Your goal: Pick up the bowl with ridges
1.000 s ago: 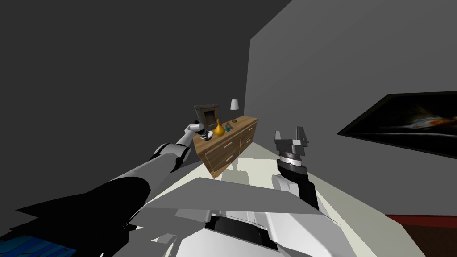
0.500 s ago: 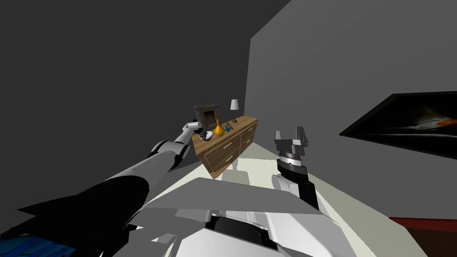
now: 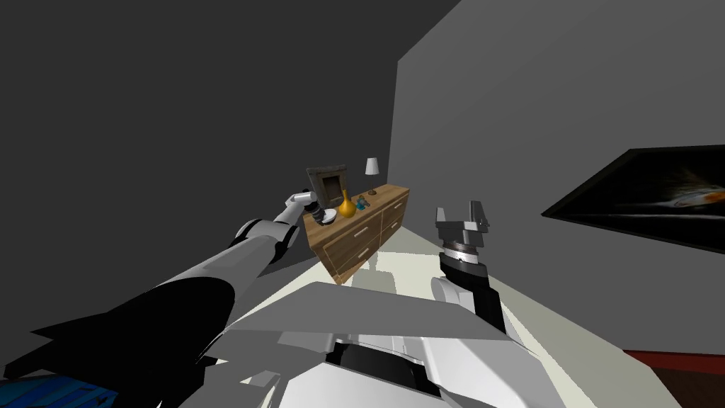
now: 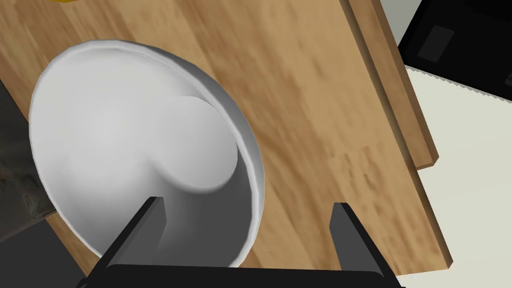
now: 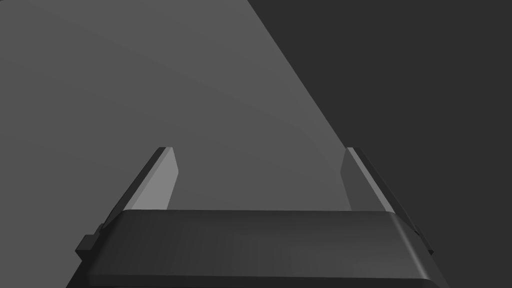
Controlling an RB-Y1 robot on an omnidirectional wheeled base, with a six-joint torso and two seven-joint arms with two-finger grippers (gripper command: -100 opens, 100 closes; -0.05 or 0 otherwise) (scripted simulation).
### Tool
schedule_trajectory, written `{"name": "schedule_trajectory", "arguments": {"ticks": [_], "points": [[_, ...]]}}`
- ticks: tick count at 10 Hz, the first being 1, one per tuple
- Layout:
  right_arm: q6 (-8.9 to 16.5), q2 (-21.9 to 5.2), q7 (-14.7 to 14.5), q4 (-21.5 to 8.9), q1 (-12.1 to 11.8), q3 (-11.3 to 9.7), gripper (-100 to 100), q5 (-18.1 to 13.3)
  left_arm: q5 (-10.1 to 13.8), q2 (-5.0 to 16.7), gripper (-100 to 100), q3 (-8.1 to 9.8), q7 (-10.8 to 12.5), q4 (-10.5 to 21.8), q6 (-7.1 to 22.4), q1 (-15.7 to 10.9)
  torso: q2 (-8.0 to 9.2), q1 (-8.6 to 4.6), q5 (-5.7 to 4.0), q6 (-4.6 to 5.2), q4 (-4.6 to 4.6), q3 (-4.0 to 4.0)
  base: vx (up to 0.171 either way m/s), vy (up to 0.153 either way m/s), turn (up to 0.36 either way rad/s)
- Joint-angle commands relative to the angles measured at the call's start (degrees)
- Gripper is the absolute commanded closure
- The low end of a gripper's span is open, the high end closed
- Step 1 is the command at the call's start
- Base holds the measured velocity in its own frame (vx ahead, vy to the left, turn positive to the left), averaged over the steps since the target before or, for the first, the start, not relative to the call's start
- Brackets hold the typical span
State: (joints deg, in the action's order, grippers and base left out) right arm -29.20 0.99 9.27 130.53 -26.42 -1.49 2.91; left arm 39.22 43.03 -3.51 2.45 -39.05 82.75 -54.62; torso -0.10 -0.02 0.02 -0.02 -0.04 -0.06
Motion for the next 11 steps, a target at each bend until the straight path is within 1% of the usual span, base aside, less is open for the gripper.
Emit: {"name": "schedule_trajectory", "arguments": {"ticks": [1,2,3,5,6,7,9,10,11], "points": [[0.0,0.0,0.0,0.0,0.0,0.0,0,0.0,0.0,0.0,-100,0.0,0.0,0.0,0.0,0.0,0.0,0.0,0.0,0.0,0.0,0.0,0.01,-0.003,0.003],[0.0,0.0,0.0,0.0,0.0,0.0,0,0.0,0.01,0.02,0,-0.01,0.04,0.06,0.22,0.03,0.04,0.0,0.0,0.01,0.01,0.02,0.0,0.0,0.0],[0.0,0.0,0.0,0.0,0.0,0.0,0,0.0,-2.02,-2.1,-100,0.42,1.51,2.23,-0.89,-1.68,0.08,0.01,0.0,0.01,0.02,0.04,-0.025,0.071,-0.031],[0.0,-0.01,0.0,0.0,0.01,0.01,0,0.0,-5.57,-5.56,-100,1.27,4.45,5.88,-3.07,-5.1,0.22,0.51,0.1,0.02,0.05,0.13,-0.053,0.189,-0.078],[0.0,-0.02,0.0,0.0,0.01,0.02,0,0.0,-6.08,-6.35,-100,1.27,4.45,6.59,-3.07,-5.1,0.28,0.74,0.16,0.0,0.06,0.16,-0.046,0.147,-0.039],[0.0,-0.01,0.0,-0.01,0.01,0.01,0,0.0,-8.11,-8.48,-100,1.7,5.92,8.13,-4.15,-6.81,0.26,0.59,0.15,-0.03,0.06,0.15,-0.038,0.126,-0.018],[0.0,-0.02,0.0,0.0,0.01,0.01,0,0.0,-11.73,-12.17,-100,2.56,8.87,13.13,-6.33,-10.23,0.3,0.56,0.12,0.01,0.07,0.17,-0.077,0.19,-0.081],[0.0,-0.02,0.0,0.0,0.01,0.02,0,0.0,-12.17,-12.73,-100,2.56,8.87,13.13,-6.33,-10.23,0.37,0.76,0.17,-0.01,0.09,0.22,-0.05,0.154,-0.03],[0.0,-0.01,0.0,-0.01,0.01,0.01,0,0.0,-12.17,-12.73,-100,2.56,8.87,13.13,-6.33,-10.23,0.29,0.61,0.15,-0.04,0.08,0.18,-0.01,0.038,0.014]]}}
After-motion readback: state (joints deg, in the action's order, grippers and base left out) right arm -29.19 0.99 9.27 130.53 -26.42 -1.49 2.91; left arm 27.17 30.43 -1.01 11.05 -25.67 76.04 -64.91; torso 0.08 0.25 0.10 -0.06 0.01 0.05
